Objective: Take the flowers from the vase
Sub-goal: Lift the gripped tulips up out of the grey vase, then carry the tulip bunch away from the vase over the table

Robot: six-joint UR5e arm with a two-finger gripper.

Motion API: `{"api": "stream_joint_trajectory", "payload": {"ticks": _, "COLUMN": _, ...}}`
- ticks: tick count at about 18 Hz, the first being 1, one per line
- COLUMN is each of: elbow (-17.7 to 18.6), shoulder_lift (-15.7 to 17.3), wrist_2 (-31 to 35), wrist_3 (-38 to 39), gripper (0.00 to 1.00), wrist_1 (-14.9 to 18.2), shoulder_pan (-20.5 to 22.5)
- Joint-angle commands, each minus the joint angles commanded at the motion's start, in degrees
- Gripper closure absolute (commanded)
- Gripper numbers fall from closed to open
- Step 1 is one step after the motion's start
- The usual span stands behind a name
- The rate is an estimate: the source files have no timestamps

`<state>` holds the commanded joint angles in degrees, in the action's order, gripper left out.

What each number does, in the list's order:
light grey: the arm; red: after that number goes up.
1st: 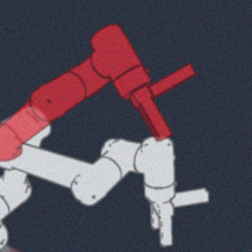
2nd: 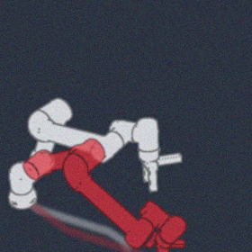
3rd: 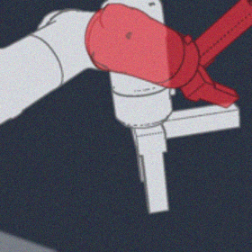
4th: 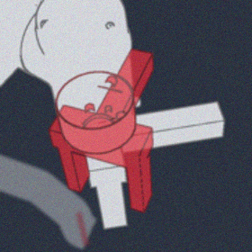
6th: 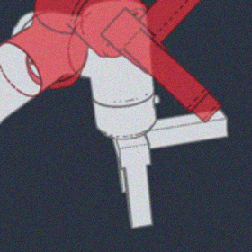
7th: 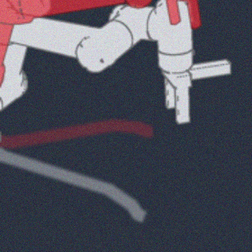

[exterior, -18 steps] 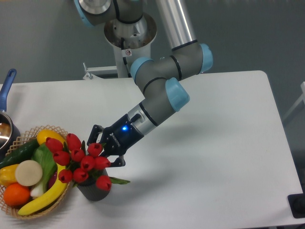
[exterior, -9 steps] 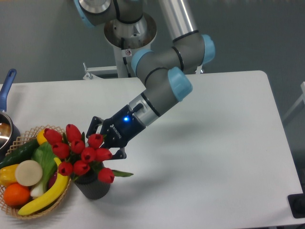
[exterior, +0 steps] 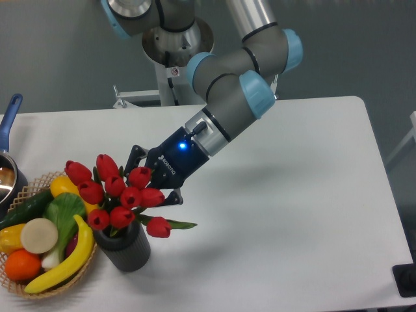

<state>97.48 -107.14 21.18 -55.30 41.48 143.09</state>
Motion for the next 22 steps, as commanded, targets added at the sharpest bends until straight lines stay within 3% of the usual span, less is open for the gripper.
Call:
{"api": "stream_joint_trajectory", "payload": {"ticks": 5, "elbow": -3.5, "shoulder_lift": 0.0, "wrist_2": -1.6, "wrist_3": 6.8, "gripper": 0.86, "wrist_1": 0.0, "shoulder_pan": 1.4}}
{"api": "stream_joint_trajectory", "payload": {"ticks": 22, "elbow": -3.7, "shoulder_lift": 2.7, "wrist_2": -2.9, "wrist_3": 11.7, "gripper": 0.86, "wrist_1": 0.1, "shoulder_pan": 7.4}}
